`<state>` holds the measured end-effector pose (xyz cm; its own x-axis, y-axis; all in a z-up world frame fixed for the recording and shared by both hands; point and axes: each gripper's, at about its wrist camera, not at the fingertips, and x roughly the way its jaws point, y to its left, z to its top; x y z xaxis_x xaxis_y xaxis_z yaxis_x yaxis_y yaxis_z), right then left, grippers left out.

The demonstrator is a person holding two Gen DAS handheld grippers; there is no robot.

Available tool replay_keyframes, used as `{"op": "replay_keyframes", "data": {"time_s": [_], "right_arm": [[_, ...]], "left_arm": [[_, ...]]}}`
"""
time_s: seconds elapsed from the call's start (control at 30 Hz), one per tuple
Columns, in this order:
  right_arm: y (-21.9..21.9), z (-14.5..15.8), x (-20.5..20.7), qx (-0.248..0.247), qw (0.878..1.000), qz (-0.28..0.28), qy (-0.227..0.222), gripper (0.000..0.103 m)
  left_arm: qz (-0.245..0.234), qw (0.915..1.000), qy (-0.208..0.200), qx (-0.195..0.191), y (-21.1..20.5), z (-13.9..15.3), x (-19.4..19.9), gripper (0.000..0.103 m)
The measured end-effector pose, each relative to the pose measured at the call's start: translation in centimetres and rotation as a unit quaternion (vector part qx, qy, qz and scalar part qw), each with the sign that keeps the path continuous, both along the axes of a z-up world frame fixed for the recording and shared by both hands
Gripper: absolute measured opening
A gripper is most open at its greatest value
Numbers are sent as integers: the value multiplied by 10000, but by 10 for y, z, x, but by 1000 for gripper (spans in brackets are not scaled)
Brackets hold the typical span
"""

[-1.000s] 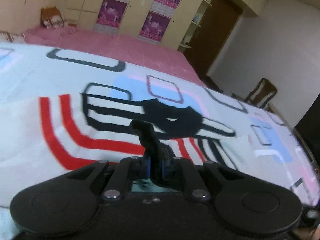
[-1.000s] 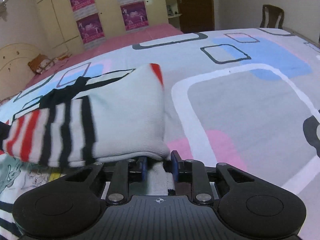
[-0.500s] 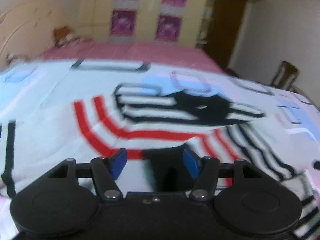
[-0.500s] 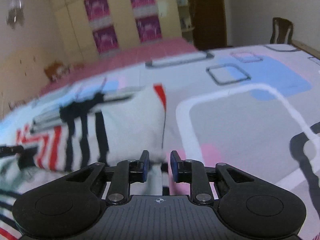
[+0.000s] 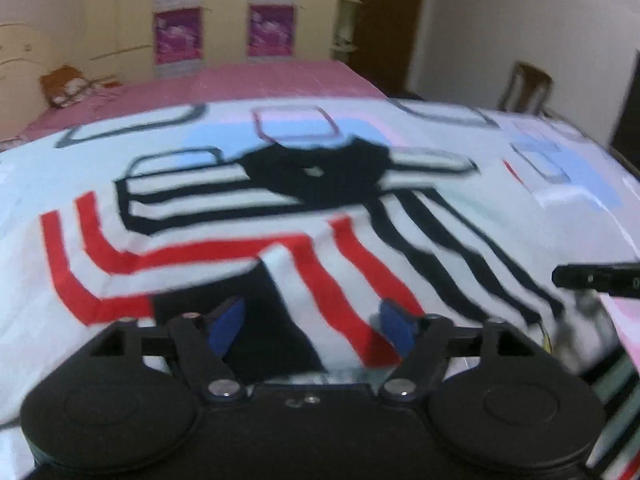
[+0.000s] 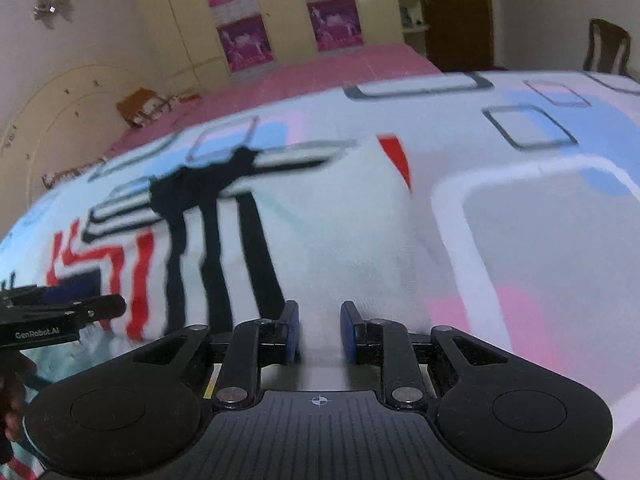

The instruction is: Fold small clothes

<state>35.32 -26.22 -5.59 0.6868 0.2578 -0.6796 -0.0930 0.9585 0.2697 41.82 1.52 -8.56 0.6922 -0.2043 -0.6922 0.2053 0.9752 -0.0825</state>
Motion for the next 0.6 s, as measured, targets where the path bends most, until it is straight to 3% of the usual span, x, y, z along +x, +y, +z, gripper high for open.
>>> {"op": "replay_keyframes", "data": {"time_s": [0.13, 0.2, 0.27, 0.33, 0.4, 0.47, 0.6], "right_arm": [[31, -2, 38, 94, 9991, 400, -70, 23], [42, -6, 60, -54, 9980, 618, -119, 23], [33, -10, 87, -405, 9979, 448, -214, 23], [2, -16, 116, -225, 9997, 65, -29, 0], [-19, -15, 135, -240, 9996, -155, -34, 0], [-23, -11, 141, -314, 9994, -138, 8, 0], [-20, 3, 124, -546, 9976, -190, -387, 0]], "left_arm": [[166, 9998, 74, -35, -2, -7, 22, 78], [138, 9999, 44, 1, 0, -7, 28, 79], [103, 9999, 18, 54, 2, -9, 33, 80], [93, 9999, 1, 107, 4, -12, 38, 81], [131, 9999, 17, -12, 9, -13, 41, 81], [189, 9998, 26, 4, 9, -8, 40, 75], [199, 9994, -228, -181, 7, 9, 25, 75]]}}
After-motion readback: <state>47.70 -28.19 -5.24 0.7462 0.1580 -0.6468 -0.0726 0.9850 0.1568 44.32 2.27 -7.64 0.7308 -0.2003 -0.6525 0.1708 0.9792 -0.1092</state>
